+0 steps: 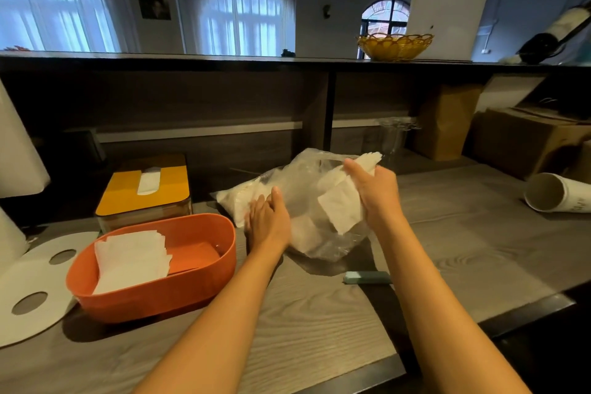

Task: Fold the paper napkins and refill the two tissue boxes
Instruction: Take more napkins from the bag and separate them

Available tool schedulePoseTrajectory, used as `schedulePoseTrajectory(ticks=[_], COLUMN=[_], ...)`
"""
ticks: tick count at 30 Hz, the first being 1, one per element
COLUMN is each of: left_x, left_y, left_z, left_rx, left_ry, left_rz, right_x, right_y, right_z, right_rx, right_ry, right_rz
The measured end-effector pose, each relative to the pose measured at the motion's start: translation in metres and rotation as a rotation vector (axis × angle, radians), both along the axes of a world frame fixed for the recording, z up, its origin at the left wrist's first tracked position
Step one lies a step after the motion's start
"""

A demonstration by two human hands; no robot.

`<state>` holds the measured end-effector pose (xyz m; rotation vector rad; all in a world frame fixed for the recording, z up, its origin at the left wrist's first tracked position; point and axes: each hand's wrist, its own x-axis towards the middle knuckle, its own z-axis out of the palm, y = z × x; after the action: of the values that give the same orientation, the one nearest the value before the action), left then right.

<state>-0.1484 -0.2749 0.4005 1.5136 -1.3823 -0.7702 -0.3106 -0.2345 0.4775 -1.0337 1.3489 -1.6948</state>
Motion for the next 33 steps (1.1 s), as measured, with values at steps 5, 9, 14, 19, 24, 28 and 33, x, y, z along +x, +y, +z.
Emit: schedulePoseTrajectory(ticks=[5, 9, 14, 19, 24, 28, 33], left_x=[0.001, -0.004, 0.002, 0.017, 0.017, 0.014, 0.006], left_y=[0.01, 0.037, 0.073, 0.076, 0.061, 0.047, 0.045], left_z=[0.003, 0.018, 0.039, 0.033, 0.018, 0.014, 0.007], left_rx=[-0.196, -0.365, -0.129, 0.242, 0.405, 0.395, 0.34], left_ry=[0.085, 0.164, 0.813, 1.161, 1.074, 1.012, 1.052], left_rz=[0.022, -0.057, -0.227, -0.44, -0.5, -0.507, -0.423], right_x=[-0.002, 0.01, 0.028, 0.04, 0.038, 0.044, 0.048], right_y=[0.029, 0.044, 0.041, 0.031, 0.018, 0.009, -0.002], right_z=[0.035, 0.056, 0.039, 0.005, -0.012, -0.024, -0.037], right_rx=[-0.199, -0.272, -0.147, 0.07, 0.197, 0.187, 0.027], right_ry=[-0.112, -0.196, -0.131, 0.133, 0.376, 0.433, 0.445], right_rz=[0.128, 0.312, 0.429, 0.352, 0.364, 0.325, 0.068])
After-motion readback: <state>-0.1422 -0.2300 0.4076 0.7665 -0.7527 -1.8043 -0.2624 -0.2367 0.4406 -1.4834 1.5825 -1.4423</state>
